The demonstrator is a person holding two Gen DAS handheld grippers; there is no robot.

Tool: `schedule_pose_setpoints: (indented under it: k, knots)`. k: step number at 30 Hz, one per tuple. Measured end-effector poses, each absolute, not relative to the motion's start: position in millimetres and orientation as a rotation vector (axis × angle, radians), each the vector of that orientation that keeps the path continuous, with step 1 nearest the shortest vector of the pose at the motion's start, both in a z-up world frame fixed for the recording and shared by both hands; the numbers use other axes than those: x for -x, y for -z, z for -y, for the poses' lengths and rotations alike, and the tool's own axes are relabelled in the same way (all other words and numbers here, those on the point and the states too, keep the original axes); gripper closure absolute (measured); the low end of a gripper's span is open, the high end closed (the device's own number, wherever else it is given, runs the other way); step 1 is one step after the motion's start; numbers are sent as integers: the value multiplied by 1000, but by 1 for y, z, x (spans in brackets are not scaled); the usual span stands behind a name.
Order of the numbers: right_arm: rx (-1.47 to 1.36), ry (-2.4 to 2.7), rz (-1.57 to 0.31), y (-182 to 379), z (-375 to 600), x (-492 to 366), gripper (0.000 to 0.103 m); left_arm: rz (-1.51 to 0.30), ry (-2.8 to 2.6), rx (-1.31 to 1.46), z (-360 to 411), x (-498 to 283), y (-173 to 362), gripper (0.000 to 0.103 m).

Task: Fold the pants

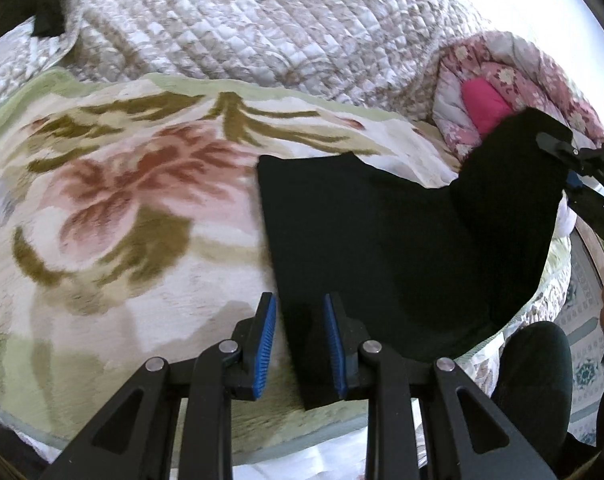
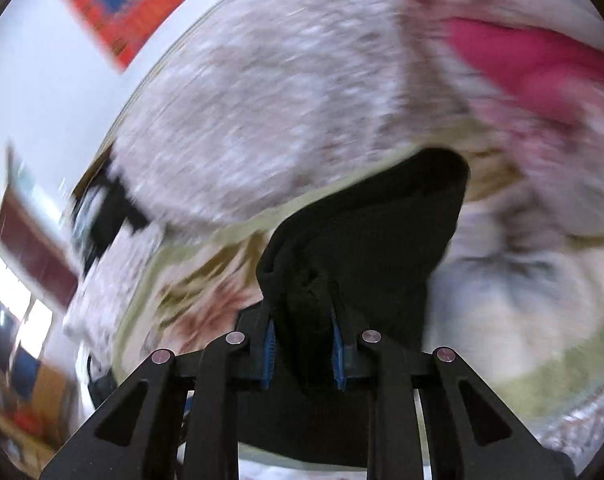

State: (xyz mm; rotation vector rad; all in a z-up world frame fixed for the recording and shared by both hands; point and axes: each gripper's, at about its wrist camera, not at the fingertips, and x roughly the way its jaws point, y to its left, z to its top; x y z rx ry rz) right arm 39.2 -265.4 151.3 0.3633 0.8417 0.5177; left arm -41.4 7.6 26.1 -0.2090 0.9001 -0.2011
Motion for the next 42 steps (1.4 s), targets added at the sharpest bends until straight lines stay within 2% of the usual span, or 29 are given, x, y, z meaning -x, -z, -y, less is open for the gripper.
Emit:
schedule_pose_setpoints:
  k: [4,7,9,17,22,24,26,28,35,38,40,42]
  knots:
    - [-266,-675,-940,-123,201,-32,81,-901,166,231,-25,47,-24,76]
    - [-193,-746,-1083,-77,161,-23,81,-909,143,251,-36,51,-20,76]
    - [-106,-747,-1112,-55,145,-14,80,-913,132,262,-41,53,-18,76]
    - [-34,-744,-1035,-75,139,-1,80,-917,129,276,-48,54,-13,76]
    - [-5,-761,-1035,-67,129,2,80,-914,135,265,-45,54,-16,76]
    - [-14,-773,-1062,-55,127,0,76,-914,134,264,-46,54,-16,76]
    - [-43,-798,-1050,-58,129,1,66,-911,128,264,-46,55,-19,76]
    - [-71,-852,-1046,-66,131,4,48,-909,121,264,-49,55,-21,76]
    - [-203,-820,-881,-99,179,5,48,-881,133,258,-47,51,-37,76]
    - [-190,-677,-925,-80,201,-1,50,-863,162,252,-38,49,-45,76]
    - [-185,-635,-1013,-56,206,-3,60,-858,188,245,-29,45,-49,76]
    - [-155,-649,-1015,-49,203,2,60,-859,214,234,-19,40,-52,76]
